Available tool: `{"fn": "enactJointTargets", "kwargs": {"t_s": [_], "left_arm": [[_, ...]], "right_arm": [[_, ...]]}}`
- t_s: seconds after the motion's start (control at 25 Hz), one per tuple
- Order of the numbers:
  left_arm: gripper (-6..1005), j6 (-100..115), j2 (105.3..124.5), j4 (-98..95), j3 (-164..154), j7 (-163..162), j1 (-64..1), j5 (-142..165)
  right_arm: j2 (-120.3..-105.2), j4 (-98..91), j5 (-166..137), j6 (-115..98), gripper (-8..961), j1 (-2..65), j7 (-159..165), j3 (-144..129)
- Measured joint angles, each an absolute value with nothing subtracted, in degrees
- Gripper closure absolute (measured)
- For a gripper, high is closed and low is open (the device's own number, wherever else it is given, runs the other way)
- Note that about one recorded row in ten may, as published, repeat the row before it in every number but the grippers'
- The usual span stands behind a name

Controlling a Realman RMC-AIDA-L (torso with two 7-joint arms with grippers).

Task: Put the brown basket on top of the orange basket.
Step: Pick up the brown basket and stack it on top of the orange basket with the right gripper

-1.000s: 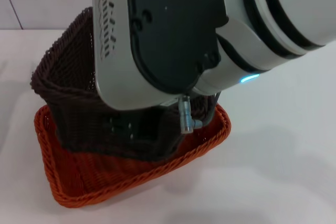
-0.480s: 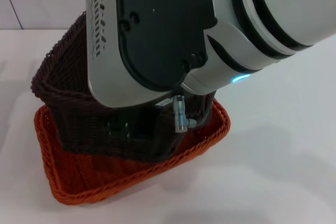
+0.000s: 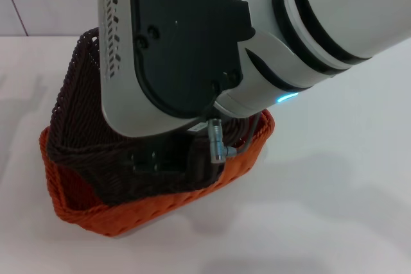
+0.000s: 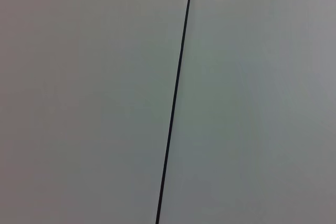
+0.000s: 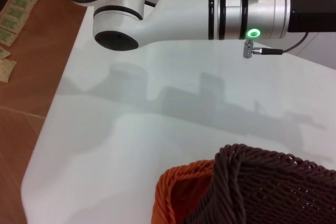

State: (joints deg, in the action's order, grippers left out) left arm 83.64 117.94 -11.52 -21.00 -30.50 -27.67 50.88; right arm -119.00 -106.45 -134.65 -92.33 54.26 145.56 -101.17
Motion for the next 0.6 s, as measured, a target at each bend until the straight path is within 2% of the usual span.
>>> {"fn": "enactJointTargets", "kwargs": {"t_s": [0.6], "left_arm": [[201,82.55,117.85,-11.96,-20.96,-30.23,-28.09,50.73]], "right_arm": [[-118.92,-109.16,-134.85,-93.27,604,54.21,145.47,-100.77]]}}
